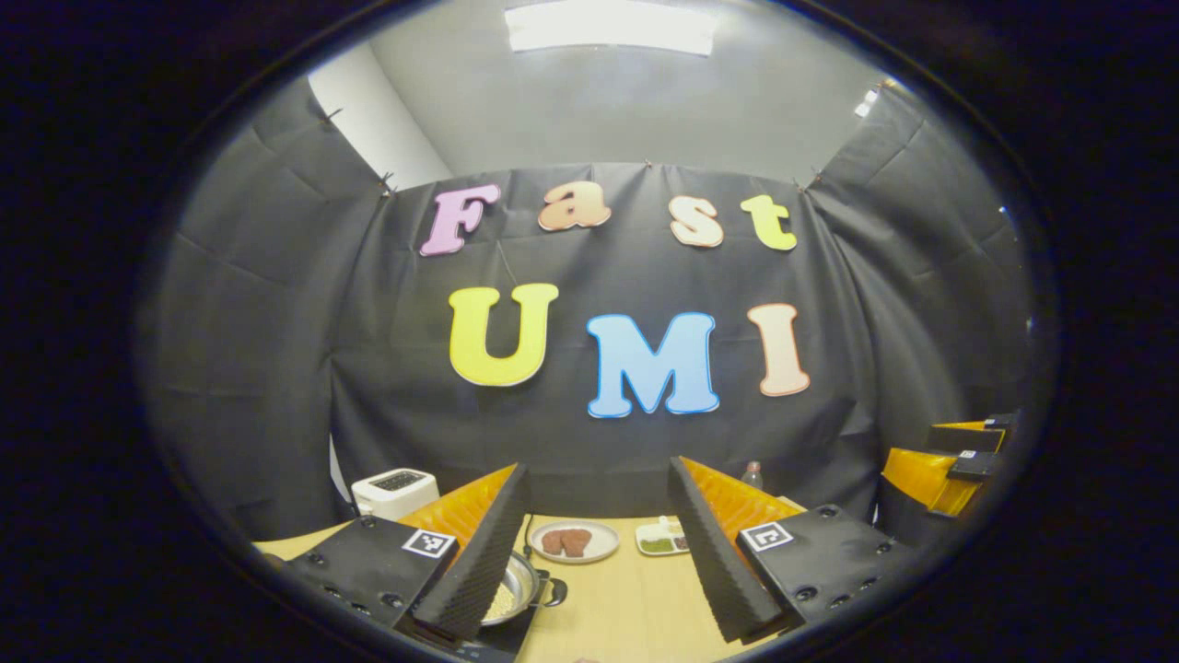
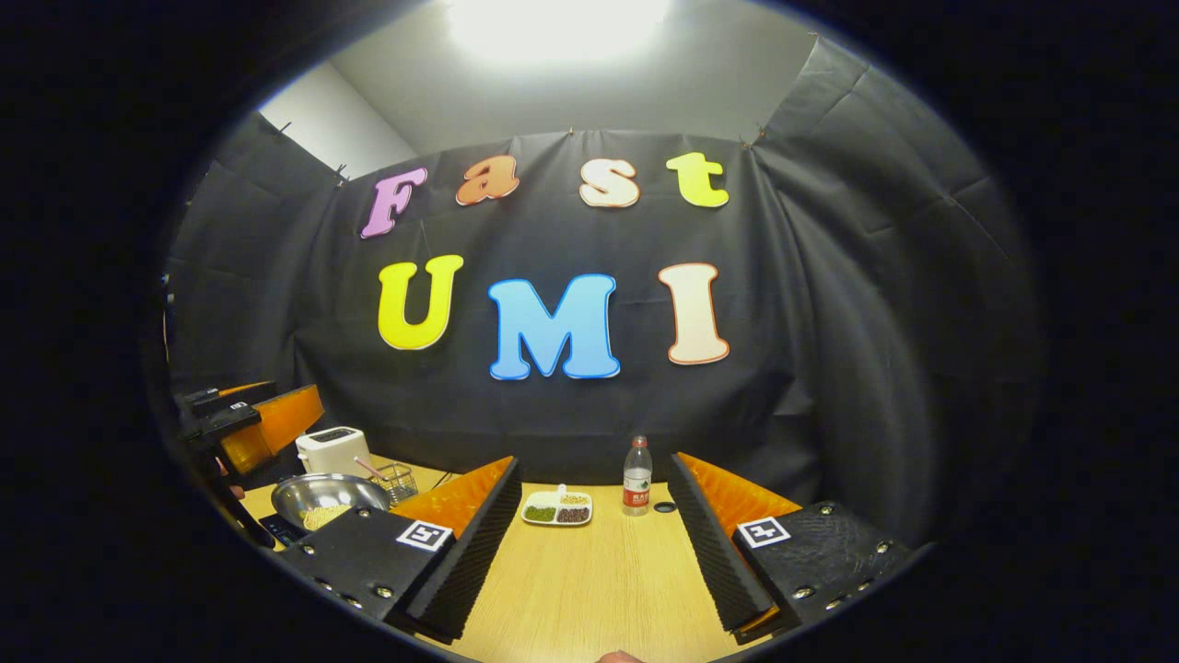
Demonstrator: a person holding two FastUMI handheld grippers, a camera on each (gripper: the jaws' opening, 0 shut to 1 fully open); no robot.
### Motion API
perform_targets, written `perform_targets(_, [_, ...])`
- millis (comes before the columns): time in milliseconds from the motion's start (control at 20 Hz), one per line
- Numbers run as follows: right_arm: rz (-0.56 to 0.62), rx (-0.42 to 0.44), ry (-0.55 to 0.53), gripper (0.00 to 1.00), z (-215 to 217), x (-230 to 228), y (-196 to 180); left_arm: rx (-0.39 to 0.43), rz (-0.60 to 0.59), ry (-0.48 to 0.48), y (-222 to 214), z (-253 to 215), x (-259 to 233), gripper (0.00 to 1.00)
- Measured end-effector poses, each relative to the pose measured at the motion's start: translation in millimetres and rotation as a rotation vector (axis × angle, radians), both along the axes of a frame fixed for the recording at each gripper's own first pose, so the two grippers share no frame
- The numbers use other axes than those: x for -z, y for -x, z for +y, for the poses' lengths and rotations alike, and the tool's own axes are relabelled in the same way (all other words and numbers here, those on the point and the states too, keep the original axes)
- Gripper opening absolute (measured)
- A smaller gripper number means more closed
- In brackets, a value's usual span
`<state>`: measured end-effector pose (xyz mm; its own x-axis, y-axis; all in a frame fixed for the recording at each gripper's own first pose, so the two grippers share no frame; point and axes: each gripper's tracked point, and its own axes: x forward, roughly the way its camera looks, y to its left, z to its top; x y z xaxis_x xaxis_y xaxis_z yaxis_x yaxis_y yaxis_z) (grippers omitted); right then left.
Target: First push the handle of the pot to place it horizontally, then grasp the pot with both hands and set it on the induction cooktop.
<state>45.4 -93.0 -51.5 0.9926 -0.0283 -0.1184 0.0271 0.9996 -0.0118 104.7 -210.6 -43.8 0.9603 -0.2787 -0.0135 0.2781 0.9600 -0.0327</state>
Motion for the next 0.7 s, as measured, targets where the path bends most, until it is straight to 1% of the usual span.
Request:
perform_targets(50, [-0.012, 0.004, 0.008, 0.97, 1, -5, 3, -0.004, -0.019, 0.005, 2, 5, -7, 0.91])
perform_targets(100, [-0.026, 0.008, 0.020, 0.97, 2, -10, 3, -0.011, -0.032, 0.010, 4, 10, -13, 0.91])
perform_targets(150, [-0.035, 0.014, 0.028, 0.97, 3, -12, 4, -0.013, -0.038, 0.014, 5, 14, -16, 0.97])
perform_targets(250, [-0.036, 0.012, 0.025, 0.96, 7, -17, 7, -0.016, -0.038, 0.012, 10, 22, -18, 0.96])
perform_targets(300, [-0.037, 0.013, 0.024, 0.96, 10, -18, 8, -0.018, -0.044, 0.014, 11, 24, -21, 1.00])
perform_targets(350, [-0.046, 0.015, 0.026, 0.97, 11, -20, 7, -0.014, -0.049, 0.017, 12, 26, -23, 0.97])
perform_targets(550, [-0.060, 0.021, 0.035, 0.97, 17, -25, 11, 0.001, -0.050, 0.031, 16, 27, -24, 0.97])
perform_targets(600, [-0.071, 0.025, 0.045, 0.97, 17, -29, 12, 0.005, -0.050, 0.034, 17, 26, -25, 1.00])
perform_targets(700, [-0.076, 0.030, 0.067, 0.97, 18, -33, 14, 0.010, -0.059, 0.051, 18, 26, -28, 0.97])
